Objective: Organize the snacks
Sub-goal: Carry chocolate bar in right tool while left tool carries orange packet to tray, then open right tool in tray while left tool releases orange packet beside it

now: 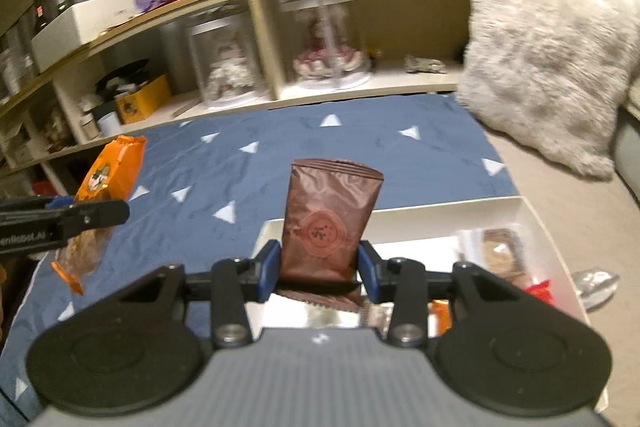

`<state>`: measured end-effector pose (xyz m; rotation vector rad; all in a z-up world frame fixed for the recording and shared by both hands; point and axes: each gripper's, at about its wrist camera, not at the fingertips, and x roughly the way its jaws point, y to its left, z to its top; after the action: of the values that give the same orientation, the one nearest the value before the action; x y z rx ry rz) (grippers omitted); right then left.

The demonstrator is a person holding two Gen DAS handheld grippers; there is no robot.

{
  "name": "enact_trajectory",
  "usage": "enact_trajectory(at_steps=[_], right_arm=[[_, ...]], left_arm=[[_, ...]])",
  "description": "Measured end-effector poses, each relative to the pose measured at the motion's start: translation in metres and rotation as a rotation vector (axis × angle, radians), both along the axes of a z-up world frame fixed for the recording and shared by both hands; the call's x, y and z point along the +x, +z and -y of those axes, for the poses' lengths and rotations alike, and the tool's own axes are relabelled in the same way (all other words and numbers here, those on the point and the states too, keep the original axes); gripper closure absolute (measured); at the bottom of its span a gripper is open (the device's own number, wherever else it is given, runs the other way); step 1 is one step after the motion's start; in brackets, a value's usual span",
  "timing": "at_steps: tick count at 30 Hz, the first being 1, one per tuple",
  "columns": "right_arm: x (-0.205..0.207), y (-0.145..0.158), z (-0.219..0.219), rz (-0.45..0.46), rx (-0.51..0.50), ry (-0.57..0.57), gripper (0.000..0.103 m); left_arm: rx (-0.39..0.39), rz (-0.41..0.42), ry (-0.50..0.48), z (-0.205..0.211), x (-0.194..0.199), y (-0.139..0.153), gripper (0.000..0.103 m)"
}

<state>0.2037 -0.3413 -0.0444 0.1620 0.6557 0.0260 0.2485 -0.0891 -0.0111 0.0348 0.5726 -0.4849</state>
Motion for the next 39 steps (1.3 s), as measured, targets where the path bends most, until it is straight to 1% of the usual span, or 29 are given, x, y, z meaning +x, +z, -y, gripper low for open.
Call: enact_trajectory(at_steps=[5,8,12,13,16,18,19,22,24,26,29,31,35,37,39], right_arm=[[0.000,-0.017,0.030,-0.013,0.021,-0.065,0.056],[0.000,-0.027,0.051,-0.027,0.068,-0.110,0.056],[0.006,-0.036,0.077,-0.034,0.138,-0.189,0.056],[0.010,-0.038,0.083,-0.036,0.155,-0.207,0.056],[0.016,-0.047,0.100,-0.041,0.226,-0.259,0.056],[0.020,-0.052,0.108,-0.046,0.266,-0.283,0.056],[0.022,-0.055,0.110,-0.051,0.275,-0.291,0.056],[0.030,-0.060,0.114,-0.054,0.282,-0.300,0.056],[0.036,-0.063,0.113,-0.057,0.289,-0.298,0.056],[0.041,-0.066,0.112,-0.062,0.292,-0.297,0.056],[0.050,-0.072,0.107,-0.074,0.290,-0.283,0.056],[0.055,-0.074,0.103,-0.083,0.287,-0.275,0.056],[0.065,-0.080,0.099,-0.101,0.295,-0.262,0.056],[0.067,-0.080,0.098,-0.107,0.312,-0.259,0.056],[0.069,-0.081,0.097,-0.114,0.337,-0.256,0.056]], left_arm=[[0.054,-0.003,-0.085,0.036,0.011,-0.008,0.062],[0.107,-0.003,-0.142,0.061,0.022,-0.015,0.062],[0.148,-0.031,-0.213,0.091,0.036,-0.025,0.062],[0.169,-0.031,-0.231,0.099,0.040,-0.029,0.062],[0.276,-0.002,-0.288,0.125,0.048,-0.041,0.062],[0.331,0.006,-0.336,0.137,0.052,-0.050,0.062],[0.367,0.017,-0.361,0.143,0.052,-0.056,0.062],[0.513,0.066,-0.435,0.162,0.053,-0.076,0.062],[0.578,0.083,-0.482,0.168,0.054,-0.088,0.062],[0.622,0.088,-0.514,0.172,0.057,-0.099,0.062],[0.645,0.080,-0.555,0.173,0.061,-0.110,0.062],[0.643,0.074,-0.579,0.174,0.063,-0.116,0.062],[0.636,0.038,-0.626,0.177,0.065,-0.127,0.062],[0.611,0.022,-0.638,0.179,0.066,-0.130,0.062],[0.553,-0.012,-0.646,0.178,0.068,-0.130,0.062]])
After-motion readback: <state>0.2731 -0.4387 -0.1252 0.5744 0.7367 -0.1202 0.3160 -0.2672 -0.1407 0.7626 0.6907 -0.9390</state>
